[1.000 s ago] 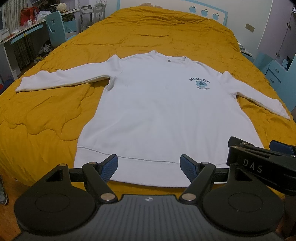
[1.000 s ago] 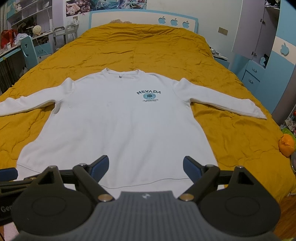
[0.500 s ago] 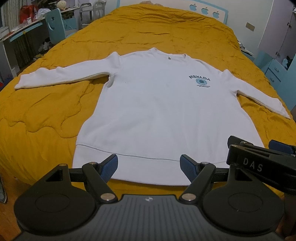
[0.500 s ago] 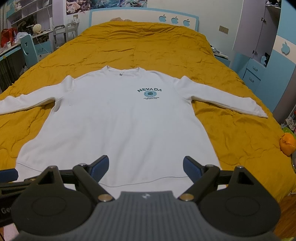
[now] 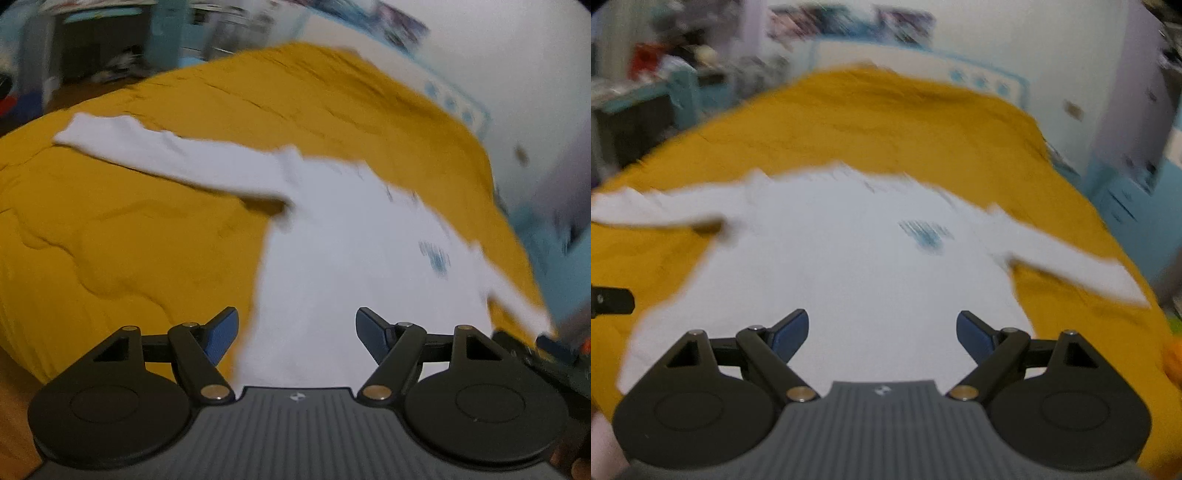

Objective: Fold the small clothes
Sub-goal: 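Grasp a sleeve cuff with the left gripper and lift it across the sweatshirt body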

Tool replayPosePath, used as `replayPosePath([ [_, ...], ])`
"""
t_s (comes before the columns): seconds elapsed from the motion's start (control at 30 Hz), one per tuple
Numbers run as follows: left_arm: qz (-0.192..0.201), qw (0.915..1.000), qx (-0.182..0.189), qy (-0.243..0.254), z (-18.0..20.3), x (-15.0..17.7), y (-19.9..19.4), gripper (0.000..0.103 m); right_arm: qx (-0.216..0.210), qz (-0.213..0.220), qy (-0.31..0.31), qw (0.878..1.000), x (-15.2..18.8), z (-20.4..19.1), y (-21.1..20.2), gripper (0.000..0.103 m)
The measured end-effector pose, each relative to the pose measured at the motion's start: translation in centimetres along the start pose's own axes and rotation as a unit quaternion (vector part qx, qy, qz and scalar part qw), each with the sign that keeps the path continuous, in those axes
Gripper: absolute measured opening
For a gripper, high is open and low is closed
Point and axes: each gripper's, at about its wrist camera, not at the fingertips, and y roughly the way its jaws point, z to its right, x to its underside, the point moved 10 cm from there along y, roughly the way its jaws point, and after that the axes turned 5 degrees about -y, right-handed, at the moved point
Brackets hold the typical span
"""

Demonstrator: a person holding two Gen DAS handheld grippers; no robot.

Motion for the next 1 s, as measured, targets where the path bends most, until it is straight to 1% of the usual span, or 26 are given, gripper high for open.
replayPosePath([
  [0.03,0.009,0.9998,0.004,-0.015,-1.6,-1.5,0.3,0.085,-0.033,0.023,-0.005,0.999,-1.3,-1.4,0.5,0.083],
  [0.1,0.017,0.9986,0.006,-0.051,-5.1,-4.3,1.1,0.085,-0.064,0.051,-0.015,0.996,-3.1,-3.6,1.6,0.083],
  [0.13,0.025,0.9973,0.009,-0.068,-6.4,-5.5,1.5,0.085,-0.071,0.065,-0.027,0.995,-4.0,-4.7,2.3,0.083],
  [0.2,0.058,0.9923,0.005,-0.109,-10.3,-8.4,2.4,0.086,-0.075,0.098,-0.069,0.990,-5.7,-7.7,4.4,0.083],
  [0.27,0.074,0.9874,-0.013,-0.139,-13.7,-10.5,3.8,0.086,-0.079,0.113,-0.105,0.985,-6.6,-10.4,6.6,0.083],
  [0.3,0.076,0.9839,-0.026,-0.159,-15.8,-11.6,4.7,0.086,-0.091,0.108,-0.133,0.981,-6.8,-12.2,8.3,0.083],
  [0.37,0.093,0.9730,-0.035,-0.208,-19.9,-13.8,6.7,0.086,-0.106,0.098,-0.165,0.976,-7.4,-15.0,11.1,0.083],
  [0.4,0.096,0.9693,-0.036,-0.223,-21.2,-14.5,7.5,0.086,-0.105,0.096,-0.175,0.974,-7.7,-16.1,12.5,0.083],
  [0.47,0.094,0.9533,-0.031,-0.285,-23.9,-15.6,9.1,0.086,-0.099,0.100,-0.194,0.971,-8.6,-18.1,14.6,0.082],
  [0.5,0.101,0.9447,-0.017,-0.311,-24.9,-16.1,9.9,0.086,-0.101,0.098,-0.204,0.969,-8.9,-19.1,15.8,0.082],
  [0.53,0.112,0.9329,-0.004,-0.342,-25.9,-16.7,10.6,0.086,-0.109,0.095,-0.212,0.967,-8.8,-19.9,16.5,0.082],
  [0.57,0.122,0.9239,0.004,-0.363,-26.7,-17.4,11.3,0.086,-0.121,0.092,-0.219,0.964,-8.9,-20.9,17.4,0.081],
  [0.6,0.130,0.9192,0.007,-0.372,-27.4,-18.1,11.7,0.085,-0.134,0.087,-0.225,0.961,-8.9,-21.8,18.2,0.081],
  [0.67,0.146,0.9091,-0.009,-0.390,-28.7,-19.1,12.7,0.084,-0.144,0.081,-0.234,0.958,-8.8,-23.4,19.5,0.079],
  [0.73,0.163,0.9055,-0.015,-0.392,-30.1,-20.1,13.1,0.084,-0.142,0.083,-0.247,0.955,-8.7,-24.9,20.7,0.079],
  [0.8,0.162,0.9063,-0.025,-0.389,-31.1,-20.8,13.7,0.084,-0.137,0.087,-0.268,0.950,-8.5,-26.1,21.8,0.079],
  [0.83,0.166,0.9053,-0.026,-0.390,-31.3,-21.1,14.1,0.084,-0.136,0.085,-0.274,0.948,-8.3,-26.6,22.2,0.079],
  [0.97,0.173,0.9007,-0.051,-0.395,-32.1,-21.1,15.3,0.082,-0.161,0.065,-0.278,0.945,-7.4,-28.2,23.3,0.079],
  [1.0,0.174,0.8997,-0.055,-0.397,-32.1,-20.6,15.2,0.082,-0.163,0.064,-0.282,0.943,-7.3,-28.6,23.6,0.079],
])
